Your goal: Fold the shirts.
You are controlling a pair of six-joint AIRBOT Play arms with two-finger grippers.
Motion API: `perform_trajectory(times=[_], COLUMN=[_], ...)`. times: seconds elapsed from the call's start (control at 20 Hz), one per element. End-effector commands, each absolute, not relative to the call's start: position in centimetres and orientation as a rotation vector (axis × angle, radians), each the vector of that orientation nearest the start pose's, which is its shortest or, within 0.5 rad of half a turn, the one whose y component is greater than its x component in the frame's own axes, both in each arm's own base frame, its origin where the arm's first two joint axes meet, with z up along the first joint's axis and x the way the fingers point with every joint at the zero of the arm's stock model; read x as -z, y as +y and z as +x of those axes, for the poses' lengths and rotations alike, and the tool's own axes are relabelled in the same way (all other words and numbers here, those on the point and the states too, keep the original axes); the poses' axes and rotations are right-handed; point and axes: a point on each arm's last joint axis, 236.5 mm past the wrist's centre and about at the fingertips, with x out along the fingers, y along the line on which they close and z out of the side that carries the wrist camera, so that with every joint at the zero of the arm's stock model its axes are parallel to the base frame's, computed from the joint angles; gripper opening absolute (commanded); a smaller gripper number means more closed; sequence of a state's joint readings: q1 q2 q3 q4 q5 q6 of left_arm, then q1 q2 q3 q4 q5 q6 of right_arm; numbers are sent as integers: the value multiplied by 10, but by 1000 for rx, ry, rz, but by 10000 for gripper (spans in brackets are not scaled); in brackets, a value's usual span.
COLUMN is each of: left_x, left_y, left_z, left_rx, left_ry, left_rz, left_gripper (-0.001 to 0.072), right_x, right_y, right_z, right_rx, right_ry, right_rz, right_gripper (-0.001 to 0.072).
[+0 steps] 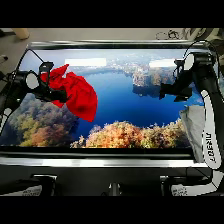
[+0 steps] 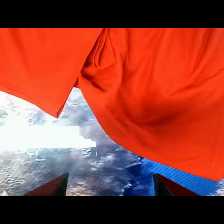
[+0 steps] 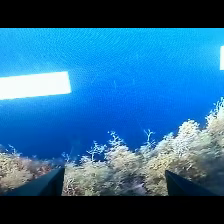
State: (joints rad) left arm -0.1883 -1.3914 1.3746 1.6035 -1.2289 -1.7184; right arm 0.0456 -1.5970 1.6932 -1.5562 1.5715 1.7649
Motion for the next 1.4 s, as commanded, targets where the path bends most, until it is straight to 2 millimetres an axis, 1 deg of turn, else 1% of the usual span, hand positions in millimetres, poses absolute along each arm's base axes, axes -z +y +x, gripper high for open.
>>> perform_trajectory(times=[0.0, 1.05, 1.15, 1.2, 1.25, 1.35], left_x=[-36, -36, -36, -35, -36, -43], left_y=[-72, -72, -72, -73, -75, -80], left_z=[415, 415, 415, 418, 425, 451], left_rx=[52, 52, 52, 52, 59, 73], left_ry=[1244, 1244, 1244, 1236, 1207, 1099], left_rz=[18, 18, 18, 12, 4, -8], left_gripper=[614, 613, 614, 614, 614, 614], right_x=[-40, -40, -41, -42, -42, -45], right_y=[23, 23, 23, 24, 24, 24], right_z=[419, 419, 429, 434, 437, 450], right_rx=[94, 94, 92, 90, 88, 79], right_ry=[1475, 1475, 1433, 1413, 1399, 1345], right_rz=[134, 135, 141, 143, 143, 143], right_gripper=[698, 698, 698, 698, 697, 698])
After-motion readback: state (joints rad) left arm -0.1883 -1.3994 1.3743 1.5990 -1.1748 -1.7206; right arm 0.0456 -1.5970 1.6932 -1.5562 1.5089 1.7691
